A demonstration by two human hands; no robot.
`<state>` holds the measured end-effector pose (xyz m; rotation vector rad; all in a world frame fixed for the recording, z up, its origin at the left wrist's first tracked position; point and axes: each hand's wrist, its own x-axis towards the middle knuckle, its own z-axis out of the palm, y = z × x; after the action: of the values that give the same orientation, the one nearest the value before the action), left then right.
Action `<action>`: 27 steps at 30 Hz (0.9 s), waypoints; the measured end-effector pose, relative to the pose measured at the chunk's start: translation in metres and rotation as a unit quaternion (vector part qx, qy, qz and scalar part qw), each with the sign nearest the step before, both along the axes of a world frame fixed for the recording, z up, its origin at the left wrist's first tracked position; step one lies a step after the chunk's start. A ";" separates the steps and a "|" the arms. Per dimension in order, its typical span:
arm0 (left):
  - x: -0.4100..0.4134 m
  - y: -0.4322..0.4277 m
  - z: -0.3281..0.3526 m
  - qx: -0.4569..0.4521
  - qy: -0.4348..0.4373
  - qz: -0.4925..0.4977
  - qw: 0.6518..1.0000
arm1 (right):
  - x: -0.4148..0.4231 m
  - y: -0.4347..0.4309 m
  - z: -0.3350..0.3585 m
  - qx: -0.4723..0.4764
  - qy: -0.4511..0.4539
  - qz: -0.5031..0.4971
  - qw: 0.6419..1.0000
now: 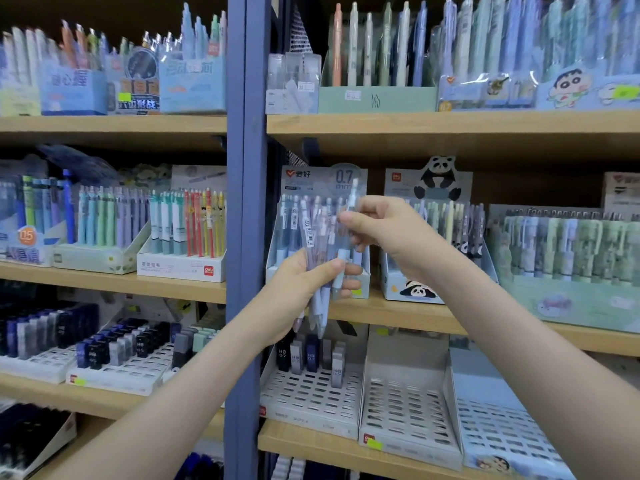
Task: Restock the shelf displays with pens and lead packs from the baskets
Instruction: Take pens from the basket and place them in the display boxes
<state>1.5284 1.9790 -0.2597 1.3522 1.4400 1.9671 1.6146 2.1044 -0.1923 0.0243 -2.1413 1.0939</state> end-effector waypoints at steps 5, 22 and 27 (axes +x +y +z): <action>-0.012 -0.005 -0.001 0.027 -0.012 0.091 0.995 | 0.008 0.022 0.009 -0.099 0.168 -0.076 0.978; -0.027 -0.016 -0.005 0.027 -0.014 0.115 0.993 | -0.035 0.031 -0.006 0.072 -0.004 -0.189 0.979; -0.029 -0.017 -0.008 0.029 -0.030 0.102 0.994 | -0.044 0.028 -0.005 0.143 -0.008 -0.260 0.955</action>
<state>1.4993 1.9617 -0.2679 1.1974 1.5585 2.1735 1.5706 2.1321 -0.1977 -0.3929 -2.1273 0.4785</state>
